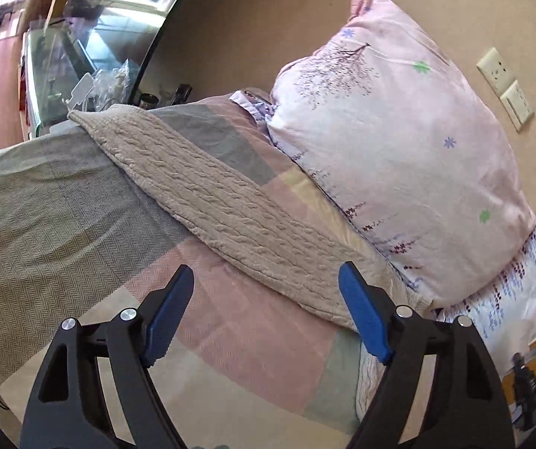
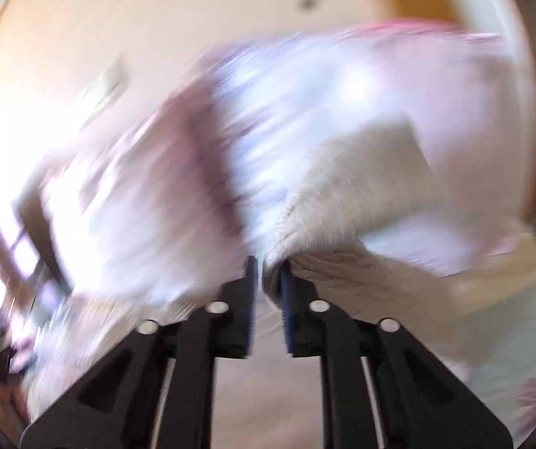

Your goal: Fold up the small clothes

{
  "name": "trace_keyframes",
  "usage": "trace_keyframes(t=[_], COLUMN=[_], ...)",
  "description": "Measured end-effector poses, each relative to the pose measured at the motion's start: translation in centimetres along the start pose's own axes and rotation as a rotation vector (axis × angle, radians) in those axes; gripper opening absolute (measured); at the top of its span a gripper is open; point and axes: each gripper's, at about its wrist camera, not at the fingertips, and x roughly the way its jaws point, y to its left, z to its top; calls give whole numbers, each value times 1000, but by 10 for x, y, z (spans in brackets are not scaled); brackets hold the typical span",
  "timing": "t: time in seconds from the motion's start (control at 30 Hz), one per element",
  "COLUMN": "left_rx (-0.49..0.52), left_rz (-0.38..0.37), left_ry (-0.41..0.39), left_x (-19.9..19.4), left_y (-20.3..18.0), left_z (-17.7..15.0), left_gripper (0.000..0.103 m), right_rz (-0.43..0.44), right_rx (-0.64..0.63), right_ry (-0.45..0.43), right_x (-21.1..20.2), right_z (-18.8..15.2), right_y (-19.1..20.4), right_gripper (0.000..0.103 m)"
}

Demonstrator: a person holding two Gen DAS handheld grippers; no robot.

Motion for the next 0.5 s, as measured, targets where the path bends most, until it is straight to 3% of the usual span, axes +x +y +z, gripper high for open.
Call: trace_keyframes(t=[0.03,0.1,0.23,0.4,0.5], left_rx=[-14,-64,-240,-448,-497], left_rz=[15,18,2,8,16], left_ry=[-4,-5,11,-9,-19], left_x=[2,2,9,24,34], left_y=[5,21,64,107,114], left_z=[3,9,24,46,60], left_gripper=[76,70,57,44,40], right_rz=[48,82,3,-132,-169], right_rx=[-28,-42,45,61,84], right_ry=[75,96,-8,-32,-25], right_x=[18,26,1,-27,-32], right_z=[-12,-27,-7,-15,-25], right_y=[19,32,-12,-49,-64], right_gripper=[41,41,64,69,71])
